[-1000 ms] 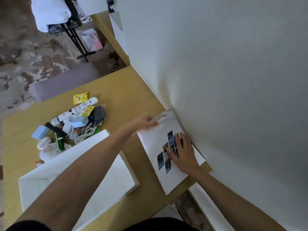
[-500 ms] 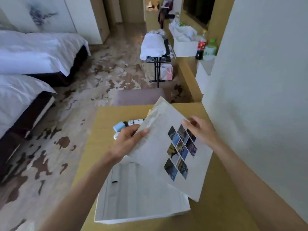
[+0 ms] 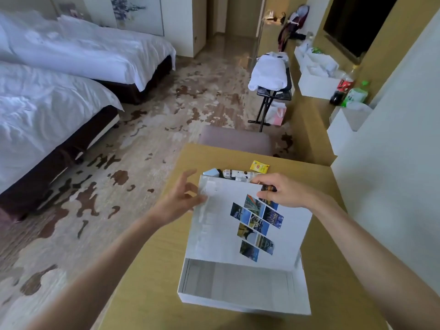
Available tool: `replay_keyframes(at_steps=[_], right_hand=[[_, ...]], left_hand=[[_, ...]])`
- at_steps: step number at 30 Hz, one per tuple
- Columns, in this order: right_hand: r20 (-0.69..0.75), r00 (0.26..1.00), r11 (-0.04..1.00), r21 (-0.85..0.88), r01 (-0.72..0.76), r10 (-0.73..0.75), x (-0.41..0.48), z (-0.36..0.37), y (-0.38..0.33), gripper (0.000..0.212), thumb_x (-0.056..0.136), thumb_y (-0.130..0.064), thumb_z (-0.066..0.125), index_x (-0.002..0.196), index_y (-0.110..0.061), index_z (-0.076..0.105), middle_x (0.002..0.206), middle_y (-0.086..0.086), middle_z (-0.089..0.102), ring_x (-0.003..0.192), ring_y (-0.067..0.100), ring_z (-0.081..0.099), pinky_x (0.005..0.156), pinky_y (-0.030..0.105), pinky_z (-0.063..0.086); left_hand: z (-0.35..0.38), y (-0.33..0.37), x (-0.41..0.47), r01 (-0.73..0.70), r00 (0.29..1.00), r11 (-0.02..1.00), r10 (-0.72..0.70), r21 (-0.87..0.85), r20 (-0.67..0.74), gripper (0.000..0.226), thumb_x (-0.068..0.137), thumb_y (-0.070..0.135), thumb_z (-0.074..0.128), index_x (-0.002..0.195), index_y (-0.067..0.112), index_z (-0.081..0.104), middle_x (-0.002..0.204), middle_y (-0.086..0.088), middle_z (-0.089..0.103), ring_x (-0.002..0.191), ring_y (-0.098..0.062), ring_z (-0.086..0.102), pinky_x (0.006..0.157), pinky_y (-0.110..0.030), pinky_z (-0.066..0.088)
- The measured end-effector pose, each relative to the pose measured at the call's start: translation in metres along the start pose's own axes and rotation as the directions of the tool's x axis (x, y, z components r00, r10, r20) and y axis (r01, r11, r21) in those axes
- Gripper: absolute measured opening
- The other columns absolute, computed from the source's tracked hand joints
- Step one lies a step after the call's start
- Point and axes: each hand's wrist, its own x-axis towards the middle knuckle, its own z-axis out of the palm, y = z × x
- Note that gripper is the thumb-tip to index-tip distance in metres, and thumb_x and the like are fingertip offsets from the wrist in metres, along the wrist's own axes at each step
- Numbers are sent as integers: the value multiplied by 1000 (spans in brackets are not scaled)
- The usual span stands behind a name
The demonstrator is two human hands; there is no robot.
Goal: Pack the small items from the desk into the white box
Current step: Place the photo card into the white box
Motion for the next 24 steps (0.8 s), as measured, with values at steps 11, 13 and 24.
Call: replay_keyframes(at_steps=[11,13,24], right_hand=[[109,994,1000,-23,-17,20,4,26,-2,31,94,-18,63,124,-19,63,115,-11,64,103,11,61,88,36,50],[152,988,999,-23,-35,38,5,39,-2,32,94,-17,62,126,-16,62,121,-5,65,105,11,61,90,35,50],[152,975,973,-192,-130,160,2,98,16,18,98,-30,52,115,-25,55,76,-10,54,64,8,48,53,29,32]], left_hand=[[17,15,33,-318,942,683,152,657,298,27,92,32,59,119,27,59,113,4,64,95,-18,60,81,-38,51],[23,9,36,-356,928,616,146,702,343,24,94,31,56,117,26,61,105,2,65,89,-19,60,78,-36,51],[46,-43,31,-349,913,483,-17,803,407,35,89,0,45,117,19,55,103,-6,64,94,-26,60,79,-42,51]])
